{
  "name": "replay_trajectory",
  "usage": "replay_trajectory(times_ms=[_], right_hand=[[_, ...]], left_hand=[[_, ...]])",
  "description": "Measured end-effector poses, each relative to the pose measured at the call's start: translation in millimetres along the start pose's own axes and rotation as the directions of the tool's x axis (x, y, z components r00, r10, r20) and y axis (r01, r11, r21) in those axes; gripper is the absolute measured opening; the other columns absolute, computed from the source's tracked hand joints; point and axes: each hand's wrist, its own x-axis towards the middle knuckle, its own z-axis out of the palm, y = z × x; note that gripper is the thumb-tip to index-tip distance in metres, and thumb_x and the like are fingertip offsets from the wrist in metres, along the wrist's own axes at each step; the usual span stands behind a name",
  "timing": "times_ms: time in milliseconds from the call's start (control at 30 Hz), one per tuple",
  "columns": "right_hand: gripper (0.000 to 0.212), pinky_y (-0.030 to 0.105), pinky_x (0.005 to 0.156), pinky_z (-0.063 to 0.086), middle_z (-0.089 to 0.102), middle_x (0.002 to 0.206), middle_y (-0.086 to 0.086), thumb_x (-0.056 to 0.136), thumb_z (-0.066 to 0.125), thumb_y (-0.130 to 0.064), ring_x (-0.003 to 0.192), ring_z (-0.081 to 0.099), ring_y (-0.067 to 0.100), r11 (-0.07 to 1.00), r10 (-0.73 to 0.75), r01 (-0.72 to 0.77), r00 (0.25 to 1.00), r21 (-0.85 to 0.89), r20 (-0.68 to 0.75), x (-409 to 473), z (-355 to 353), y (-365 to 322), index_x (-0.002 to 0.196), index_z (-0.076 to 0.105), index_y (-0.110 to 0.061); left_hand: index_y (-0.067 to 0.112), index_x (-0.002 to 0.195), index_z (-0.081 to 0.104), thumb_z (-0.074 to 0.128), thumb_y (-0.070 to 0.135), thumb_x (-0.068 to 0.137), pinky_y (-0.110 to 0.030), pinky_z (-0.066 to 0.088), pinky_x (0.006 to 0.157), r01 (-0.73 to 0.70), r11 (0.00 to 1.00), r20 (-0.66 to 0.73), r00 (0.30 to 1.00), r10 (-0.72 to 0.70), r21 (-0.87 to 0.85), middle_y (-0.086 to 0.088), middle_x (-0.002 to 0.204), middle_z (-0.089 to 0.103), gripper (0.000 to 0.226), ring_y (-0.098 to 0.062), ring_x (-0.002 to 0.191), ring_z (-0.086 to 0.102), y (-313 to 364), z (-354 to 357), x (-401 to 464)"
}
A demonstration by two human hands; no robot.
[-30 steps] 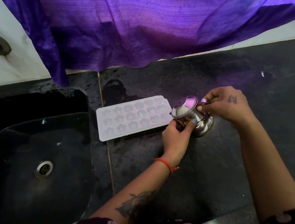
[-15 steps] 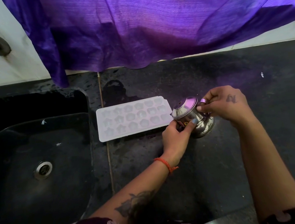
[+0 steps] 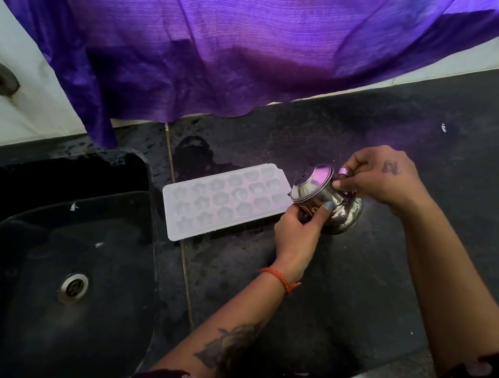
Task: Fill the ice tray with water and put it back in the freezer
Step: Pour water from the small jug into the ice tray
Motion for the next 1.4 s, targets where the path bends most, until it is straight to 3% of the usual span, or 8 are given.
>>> replay_trajectory(times_ms=[333,533,700,800,967,1100,1400], right_hand=[[0.014,0.044,0.079,0.057,0.070,0.074,0.002,0.073,0.080,-0.022,0.076,0.068,0.019,1.000,-0.005,0.005,1.000,0.007,-0.006,0,0,-1,0.073,0.066,-0.020],[0.016,0.046,0.080,0.057,0.071,0.074,0.004,0.070,0.082,-0.016,0.079,0.069,0.022,0.993,0.026,-0.026,1.000,0.119,-0.003,-1,-1,7,0.069,0.066,-0.020],[0.019,0.056,0.080,0.056,0.071,0.071,0.007,0.065,0.082,-0.007,0.082,0.070,0.030,0.968,0.079,-0.075,0.997,0.239,-0.009,0,-1,16,0.063,0.066,-0.017],[0.020,0.054,0.081,0.056,0.071,0.070,0.007,0.068,0.080,-0.003,0.080,0.070,0.027,0.951,0.090,-0.083,0.996,0.297,-0.010,0,1,18,0.064,0.065,-0.017],[0.023,0.045,0.082,0.057,0.069,0.069,0.007,0.068,0.077,0.005,0.071,0.068,0.020,0.912,0.051,-0.042,0.999,0.407,-0.013,0,5,15,0.064,0.064,-0.014],[0.024,0.044,0.082,0.057,0.069,0.068,0.007,0.068,0.077,0.005,0.072,0.067,0.021,0.891,0.012,-0.001,1.000,0.454,-0.021,2,10,10,0.062,0.065,-0.016],[0.024,0.045,0.082,0.055,0.068,0.065,0.008,0.068,0.077,0.003,0.071,0.064,0.022,0.833,-0.060,0.054,0.998,0.550,-0.006,15,28,-10,0.060,0.065,-0.017]], left_hand=[[0.027,0.100,0.062,0.071,0.037,0.081,-0.043,0.053,0.091,-0.004,1.000,0.000,1.000,0.004,0.001,0.000,0.106,0.069,0.024,-0.016,0.101,0.065,6,1,-3],[0.023,0.103,0.063,0.072,0.037,0.080,-0.043,0.055,0.088,-0.034,0.998,-0.037,0.999,0.036,0.056,0.002,0.102,0.069,0.028,-0.016,0.097,0.065,7,2,-5],[0.017,0.108,0.064,0.072,0.036,0.081,-0.023,0.049,0.079,-0.119,0.976,-0.094,0.986,0.138,0.183,0.007,0.092,0.067,0.034,-0.008,0.086,0.061,16,3,-11],[0.020,0.115,0.062,0.071,0.036,0.081,-0.020,0.047,0.083,-0.154,0.965,-0.103,0.979,0.178,0.212,0.006,0.102,0.069,0.038,-0.007,0.095,0.061,21,1,-16],[0.024,0.120,0.059,0.072,0.038,0.079,-0.026,0.048,0.087,-0.181,0.949,-0.152,0.962,0.225,0.258,0.010,0.107,0.066,0.045,-0.012,0.100,0.062,27,-4,-17],[0.026,0.124,0.057,0.072,0.039,0.079,-0.033,0.049,0.091,-0.187,0.940,-0.189,0.950,0.247,0.287,0.006,0.115,0.066,0.050,-0.015,0.104,0.061,31,-12,-15],[0.026,0.122,0.059,0.077,0.033,0.075,-0.035,0.053,0.086,-0.235,0.933,-0.264,0.914,0.307,0.271,0.009,0.102,0.068,0.051,-0.013,0.094,0.063,46,-41,-5]])
